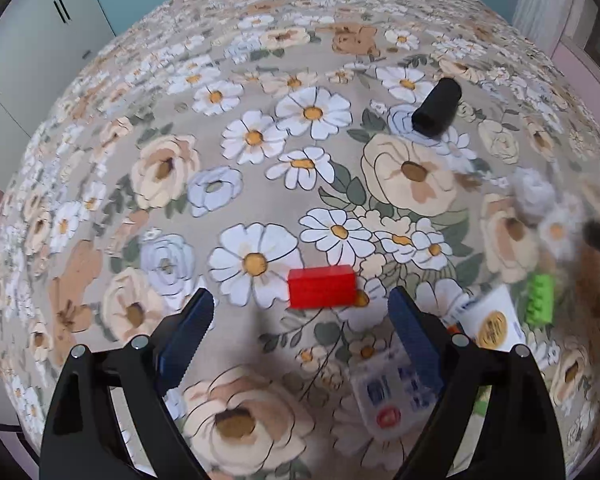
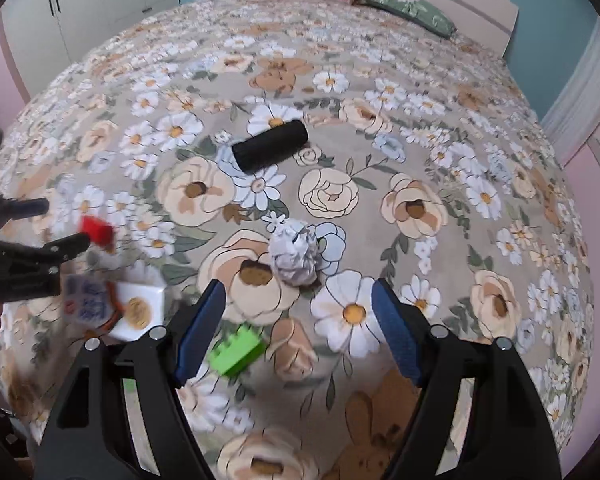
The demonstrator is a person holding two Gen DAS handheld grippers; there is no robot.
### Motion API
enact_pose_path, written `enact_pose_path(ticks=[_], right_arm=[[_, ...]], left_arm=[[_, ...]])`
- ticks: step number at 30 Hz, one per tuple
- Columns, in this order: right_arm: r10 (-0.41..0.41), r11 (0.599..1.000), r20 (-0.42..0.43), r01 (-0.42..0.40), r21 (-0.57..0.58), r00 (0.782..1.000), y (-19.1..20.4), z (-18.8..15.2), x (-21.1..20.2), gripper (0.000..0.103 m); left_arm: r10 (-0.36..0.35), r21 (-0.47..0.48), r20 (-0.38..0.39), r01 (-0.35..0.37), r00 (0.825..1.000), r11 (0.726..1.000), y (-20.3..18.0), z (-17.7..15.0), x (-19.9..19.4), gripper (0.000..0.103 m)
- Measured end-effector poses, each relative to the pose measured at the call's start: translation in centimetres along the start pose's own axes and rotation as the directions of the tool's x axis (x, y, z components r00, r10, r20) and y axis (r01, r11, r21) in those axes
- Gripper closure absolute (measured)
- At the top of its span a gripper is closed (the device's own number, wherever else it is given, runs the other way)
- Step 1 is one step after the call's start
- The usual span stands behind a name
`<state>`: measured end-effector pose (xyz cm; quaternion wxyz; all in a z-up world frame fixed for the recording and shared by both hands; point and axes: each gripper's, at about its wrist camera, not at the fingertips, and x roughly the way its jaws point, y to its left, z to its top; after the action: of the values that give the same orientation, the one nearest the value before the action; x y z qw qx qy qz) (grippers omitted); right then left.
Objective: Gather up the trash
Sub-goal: 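Grasp the red block with the left tool while the right tool grasps the crumpled paper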
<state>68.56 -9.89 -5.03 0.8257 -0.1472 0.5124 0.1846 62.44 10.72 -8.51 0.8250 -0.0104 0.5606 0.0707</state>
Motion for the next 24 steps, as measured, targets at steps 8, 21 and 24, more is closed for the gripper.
enact_pose_path(ticks=[8,21,24], right_arm=[[-0.002,1.0,-0.071,0.002,-0.007,0.997,-0.2,1.6,6.5,0.028],[0.09,0.993,-0.094,-0.082,0.089,0.991,-1.4,2.0,9.8,0.06],[0.081,0.993,-0.096,-0.073,0.091,0.992,-1.3,1.8,9.5,0.067]], left_arm=[[-0.015,-0.013,-0.006,0.015,1.0,1.0,-0.1,1.0,3.1,0.013],[-0.06,-0.006,0.008,0.06,0.998,0.998,-0.5,1.1,4.3,0.061],[-0.052,0.004,0.007,0.052,0.999,0.999,-0.7,1.1,4.2,0.061]])
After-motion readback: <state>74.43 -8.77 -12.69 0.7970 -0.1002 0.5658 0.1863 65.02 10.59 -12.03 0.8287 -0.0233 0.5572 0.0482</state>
